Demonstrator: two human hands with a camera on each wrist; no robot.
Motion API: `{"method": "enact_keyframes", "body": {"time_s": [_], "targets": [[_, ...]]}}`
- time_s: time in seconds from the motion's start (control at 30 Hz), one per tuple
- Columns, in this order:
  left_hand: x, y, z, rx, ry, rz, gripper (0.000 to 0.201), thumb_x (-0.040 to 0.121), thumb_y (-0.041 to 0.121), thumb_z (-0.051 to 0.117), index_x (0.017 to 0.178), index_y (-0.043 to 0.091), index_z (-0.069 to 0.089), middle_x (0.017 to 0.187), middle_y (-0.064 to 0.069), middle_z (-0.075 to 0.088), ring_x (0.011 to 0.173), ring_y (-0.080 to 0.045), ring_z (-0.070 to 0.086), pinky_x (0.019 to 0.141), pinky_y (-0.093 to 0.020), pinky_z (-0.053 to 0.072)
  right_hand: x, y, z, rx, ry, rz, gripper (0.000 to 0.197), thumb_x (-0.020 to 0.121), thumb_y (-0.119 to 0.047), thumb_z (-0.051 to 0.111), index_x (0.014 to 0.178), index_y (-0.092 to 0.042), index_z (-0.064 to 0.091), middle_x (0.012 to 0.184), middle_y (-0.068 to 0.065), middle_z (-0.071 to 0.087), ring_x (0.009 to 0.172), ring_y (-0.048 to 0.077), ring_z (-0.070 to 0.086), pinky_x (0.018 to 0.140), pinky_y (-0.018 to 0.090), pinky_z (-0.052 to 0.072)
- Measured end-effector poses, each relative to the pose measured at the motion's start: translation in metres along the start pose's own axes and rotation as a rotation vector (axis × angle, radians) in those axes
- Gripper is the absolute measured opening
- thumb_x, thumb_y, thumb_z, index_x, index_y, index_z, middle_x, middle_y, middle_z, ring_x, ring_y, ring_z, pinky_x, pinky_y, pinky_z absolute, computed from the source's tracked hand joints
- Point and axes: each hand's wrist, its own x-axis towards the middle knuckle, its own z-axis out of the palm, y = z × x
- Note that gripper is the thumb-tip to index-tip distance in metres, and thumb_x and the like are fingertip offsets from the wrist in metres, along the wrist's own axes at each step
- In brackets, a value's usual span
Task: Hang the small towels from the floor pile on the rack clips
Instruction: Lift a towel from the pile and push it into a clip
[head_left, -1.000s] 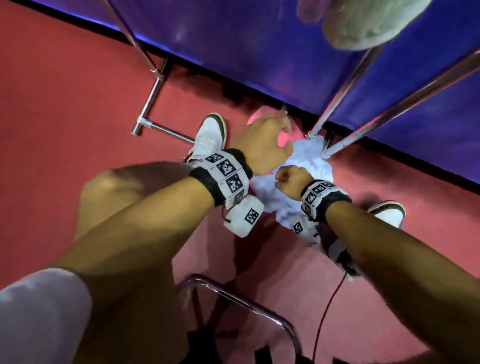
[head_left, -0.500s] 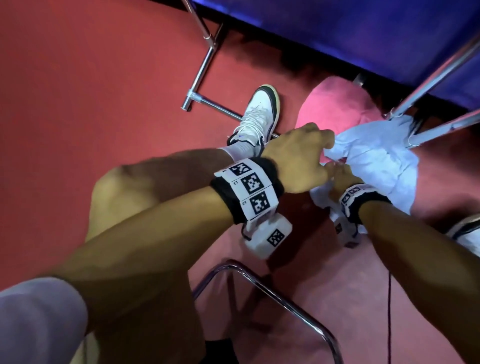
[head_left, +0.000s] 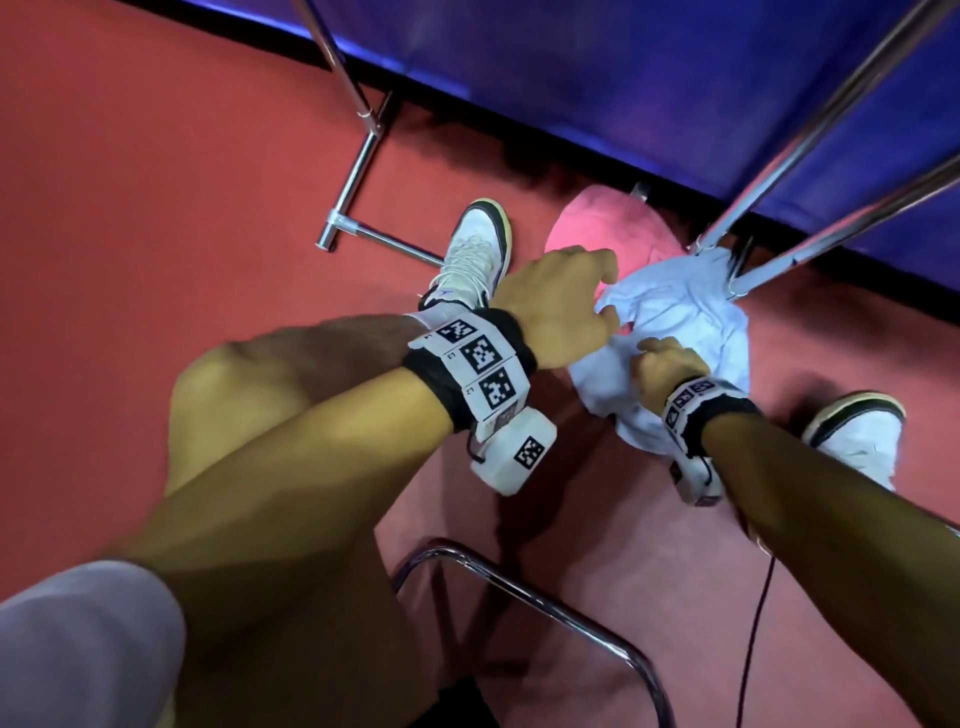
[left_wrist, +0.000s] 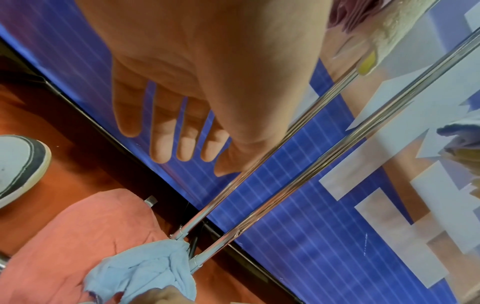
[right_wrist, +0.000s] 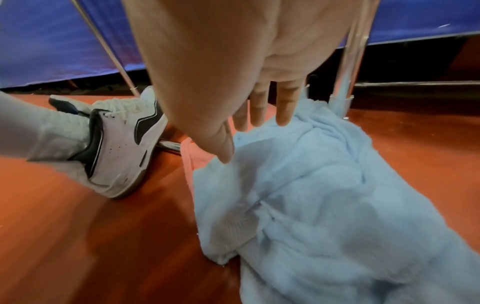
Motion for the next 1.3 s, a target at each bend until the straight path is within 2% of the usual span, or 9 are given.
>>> {"method": "enact_keyframes", "body": {"time_s": [0.23, 0.3, 0.43, 0.5, 0.67, 0.83, 1.0, 1.1, 1.3], "targets": [[0.001, -0.023, -0.001, 0.04, -0.009, -0.03, 0.039, 0.088, 0.034, 0.057, 0.125, 0.021, 0.054, 0.113, -0.003, 0.063, 0.105, -0.027, 0.059, 0.087, -0.039, 0.049, 0.048, -0.026, 0.015, -0.163, -0.128, -0.101, 0.042, 0.082, -0.025, 0.062, 0.122, -0.036, 0.061, 0.163, 0.003, -0.008, 0.151, 0.025, -0.003, 0.116, 0.047, 0.015], [0.002, -0.026, -0.001, 0.048, -0.025, -0.036, 0.041, 0.088, 0.036, 0.058, 0.125, 0.022, 0.053, 0.111, -0.002, 0.063, 0.104, -0.027, 0.059, 0.086, -0.039, 0.049, 0.053, -0.028, 0.017, -0.202, -0.172, -0.062, 0.045, 0.081, -0.024, 0.065, 0.123, -0.036, 0.058, 0.16, 0.002, 0.013, 0.146, 0.022, 0.018, 0.112, 0.05, 0.02], [0.002, -0.028, 0.0, 0.041, -0.051, -0.033, 0.042, 0.087, 0.034, 0.059, 0.127, 0.02, 0.053, 0.119, -0.005, 0.06, 0.106, -0.028, 0.058, 0.085, -0.038, 0.048, 0.05, -0.023, 0.026, -0.211, -0.02, -0.069, 0.022, 0.086, -0.018, 0.057, 0.106, -0.025, 0.064, 0.103, -0.008, 0.066, 0.106, 0.014, 0.059, 0.099, 0.04, 0.028], [0.001, -0.027, -0.001, 0.032, -0.05, -0.027, 0.044, 0.087, 0.034, 0.059, 0.128, 0.021, 0.052, 0.119, -0.004, 0.06, 0.107, -0.028, 0.059, 0.088, -0.038, 0.048, 0.041, -0.022, 0.023, -0.191, 0.081, -0.114, 0.017, 0.088, -0.019, 0.053, 0.1, -0.024, 0.063, 0.09, -0.005, 0.067, 0.097, 0.018, 0.064, 0.093, 0.035, 0.029], [0.001, -0.019, -0.013, 0.041, 0.022, 0.021, 0.05, 0.084, 0.04, 0.063, 0.13, 0.027, 0.051, 0.126, -0.001, 0.061, 0.115, -0.024, 0.056, 0.097, -0.035, 0.042, -0.013, -0.022, -0.016, 0.377, 0.113, -0.146, 0.052, 0.086, -0.018, 0.059, 0.136, -0.014, 0.047, 0.109, 0.013, 0.069, 0.102, 0.037, 0.064, 0.088, 0.038, 0.048], [-0.01, -0.005, -0.018, -0.095, -0.126, 0.072, 0.078, 0.068, 0.042, 0.074, 0.138, 0.023, 0.043, 0.127, -0.01, 0.055, 0.117, -0.03, 0.055, 0.098, -0.038, 0.044, -0.082, -0.011, -0.081, 0.414, 0.171, -0.14, 0.023, 0.089, -0.024, 0.054, 0.105, -0.021, 0.07, 0.102, 0.004, 0.068, 0.104, 0.028, 0.062, 0.08, 0.024, 0.039], [-0.03, 0.028, -0.02, -0.22, -0.26, 0.266, 0.076, 0.067, 0.031, 0.086, 0.132, 0.014, 0.051, 0.119, -0.002, 0.06, 0.105, -0.023, 0.059, 0.09, -0.031, 0.044, -0.168, -0.01, -0.144, 0.526, 0.559, -0.296, 0.02, 0.085, 0.007, 0.05, 0.099, 0.003, 0.064, 0.095, 0.022, 0.059, 0.088, 0.026, 0.054, 0.082, 0.029, 0.036], [-0.039, 0.038, -0.014, -0.375, -0.2, 0.289, 0.05, 0.062, 0.05, 0.074, 0.103, 0.026, 0.061, 0.1, 0.0, 0.069, 0.089, -0.024, 0.064, 0.083, -0.041, 0.053, -0.22, -0.014, -0.165, 0.639, 0.697, -0.248, 0.014, 0.092, -0.001, 0.044, 0.098, -0.005, 0.056, 0.085, 0.006, 0.057, 0.075, 0.022, 0.052, 0.072, 0.03, 0.038], [-0.067, 0.061, -0.039, -0.616, 0.05, 0.352, 0.027, 0.071, 0.03, 0.066, 0.075, 0.003, 0.062, 0.07, 0.001, 0.057, 0.063, -0.005, 0.046, 0.063, -0.025, 0.043, -0.304, -0.033, -0.199, 0.73, 0.964, -0.195, 0.018, 0.083, -0.014, 0.041, 0.093, -0.016, 0.055, 0.083, 0.003, 0.065, 0.077, 0.025, 0.059, 0.073, 0.033, 0.046]]}}
